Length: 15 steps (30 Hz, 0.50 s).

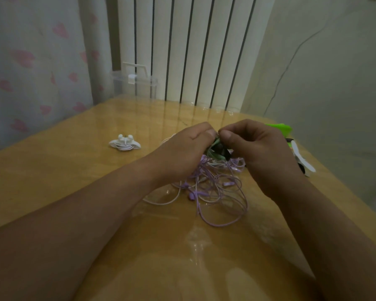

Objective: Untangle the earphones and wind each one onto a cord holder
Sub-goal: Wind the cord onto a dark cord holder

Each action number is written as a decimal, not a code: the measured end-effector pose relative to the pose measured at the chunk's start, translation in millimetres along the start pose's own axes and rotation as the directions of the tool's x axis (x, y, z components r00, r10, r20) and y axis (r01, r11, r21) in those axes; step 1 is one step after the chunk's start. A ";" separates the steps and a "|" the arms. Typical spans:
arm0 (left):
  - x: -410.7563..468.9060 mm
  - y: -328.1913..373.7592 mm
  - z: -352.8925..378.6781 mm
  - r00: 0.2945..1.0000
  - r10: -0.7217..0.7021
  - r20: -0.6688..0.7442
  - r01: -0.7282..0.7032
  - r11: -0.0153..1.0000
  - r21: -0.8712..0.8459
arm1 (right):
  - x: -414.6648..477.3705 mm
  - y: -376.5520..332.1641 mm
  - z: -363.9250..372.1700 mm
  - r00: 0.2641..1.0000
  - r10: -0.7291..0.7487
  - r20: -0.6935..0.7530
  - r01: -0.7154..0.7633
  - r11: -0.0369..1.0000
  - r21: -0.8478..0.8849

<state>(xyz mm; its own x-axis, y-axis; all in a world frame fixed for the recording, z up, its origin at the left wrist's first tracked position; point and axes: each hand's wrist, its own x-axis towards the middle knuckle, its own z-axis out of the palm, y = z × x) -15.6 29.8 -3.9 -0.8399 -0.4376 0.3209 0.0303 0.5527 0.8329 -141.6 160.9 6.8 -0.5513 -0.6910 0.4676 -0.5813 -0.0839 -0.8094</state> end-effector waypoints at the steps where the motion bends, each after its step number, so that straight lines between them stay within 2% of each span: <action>1: -0.5 1.4 -0.6 1.000 -0.001 0.025 0.002 1.000 -0.025 | 0.7 0.8 -1.6 1.000 0.020 0.009 -0.020 1.000 0.009; 4: -1.9 3.6 -2.8 0.990 -0.041 0.136 0.061 0.988 -0.144 | 2.4 3.4 -3.6 0.999 0.028 0.024 -0.027 0.999 -0.030; 6: -1.9 2.6 -3.8 0.982 -0.054 0.182 0.081 0.986 -0.146 | 2.5 4.0 -3.6 1.000 0.013 0.023 -0.011 0.997 -0.079; 9: -2.0 2.0 -3.6 0.978 -0.072 0.197 0.104 0.982 -0.159 | 2.0 4.1 -3.0 1.000 -0.011 0.014 0.013 0.993 -0.115; 15: -0.8 1.8 -3.0 0.972 -0.102 0.211 0.171 0.924 -0.341 | 3.0 5.5 -2.6 1.000 0.010 0.000 -0.010 0.998 -0.068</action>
<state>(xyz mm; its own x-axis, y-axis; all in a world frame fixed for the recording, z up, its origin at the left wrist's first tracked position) -13.2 29.1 -1.3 -0.9342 -0.3315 0.1321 0.0694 0.1944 0.9785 -148.0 160.2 4.6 -0.5576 -0.6916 0.4592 -0.6146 -0.0279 -0.7884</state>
